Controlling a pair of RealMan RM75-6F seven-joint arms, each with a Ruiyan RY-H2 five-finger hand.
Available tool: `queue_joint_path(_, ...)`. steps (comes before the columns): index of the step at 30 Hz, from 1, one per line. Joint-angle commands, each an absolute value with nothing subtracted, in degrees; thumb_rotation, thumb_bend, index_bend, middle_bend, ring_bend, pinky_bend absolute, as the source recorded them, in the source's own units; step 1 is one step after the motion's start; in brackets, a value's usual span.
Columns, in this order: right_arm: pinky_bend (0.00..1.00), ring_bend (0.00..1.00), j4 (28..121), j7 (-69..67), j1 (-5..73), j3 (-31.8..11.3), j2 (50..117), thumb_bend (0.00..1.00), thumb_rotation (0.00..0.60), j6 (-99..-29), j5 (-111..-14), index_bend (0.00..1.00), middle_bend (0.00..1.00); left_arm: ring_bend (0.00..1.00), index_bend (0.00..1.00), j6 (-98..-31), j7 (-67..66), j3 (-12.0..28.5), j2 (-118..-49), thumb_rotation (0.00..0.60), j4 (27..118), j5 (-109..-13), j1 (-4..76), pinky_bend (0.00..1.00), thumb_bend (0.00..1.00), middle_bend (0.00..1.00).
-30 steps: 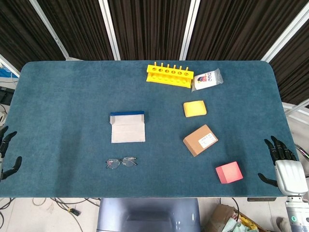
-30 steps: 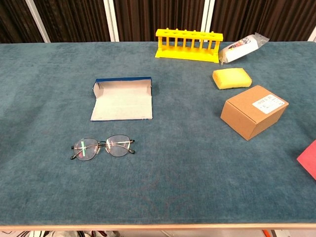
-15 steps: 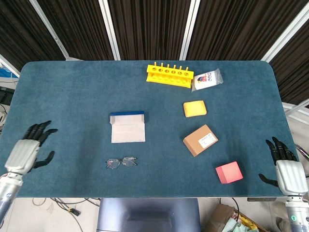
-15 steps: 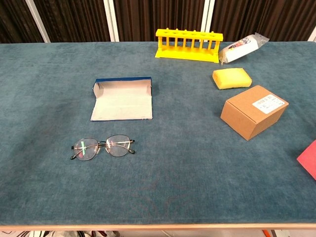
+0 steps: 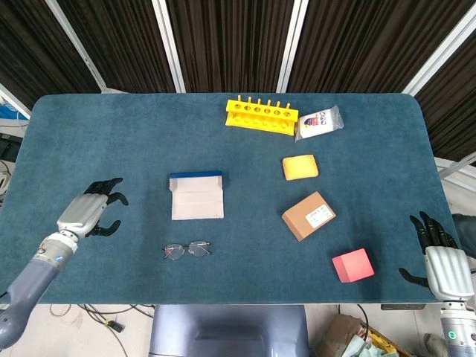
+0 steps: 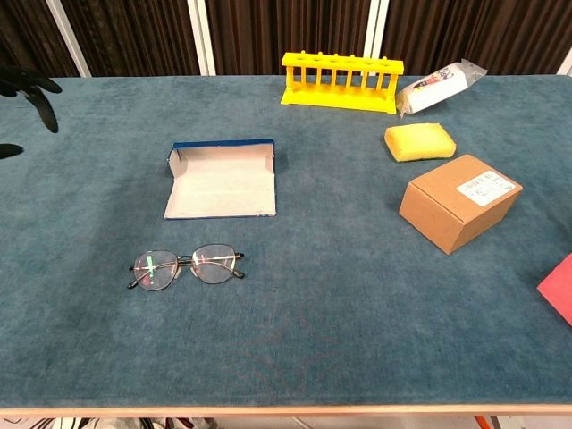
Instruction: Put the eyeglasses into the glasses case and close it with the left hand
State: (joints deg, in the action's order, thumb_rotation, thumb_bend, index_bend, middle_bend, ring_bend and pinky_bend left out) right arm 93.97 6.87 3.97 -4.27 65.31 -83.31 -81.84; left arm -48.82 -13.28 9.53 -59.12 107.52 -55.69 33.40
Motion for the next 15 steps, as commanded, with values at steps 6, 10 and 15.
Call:
queue_joint_path(6,0.23,0.1,94.08,6.68,3.95,-4.33,65.37,0.14,0.6,-83.26,-81.68,0.07,0.01,0.0,0.38,-51.89,-22.74,8.77,-66.1,0.6,110.13,-39.23,40.63,0.01,0.32,0.03)
queue_joint_path(10,0.23,0.1,94.19,6.8,3.97,-4.32,65.36,0.14,0.6,-83.21,-81.66,0.07,0.01,0.0,0.39,-52.46,-24.21,8.31,-68.79,0.6,110.61,-35.34,42.52,0.01,0.32,0.04)
queue_joint_path(15,0.23,0.1,94.29,6.73,4.01,-4.36,65.29,0.14,0.6,-82.95,-81.38,0.07,0.01,0.0,0.39,-53.0,-26.15,7.7,-71.29,0.6,110.91,-31.79,44.97,0.01,0.32,0.04)
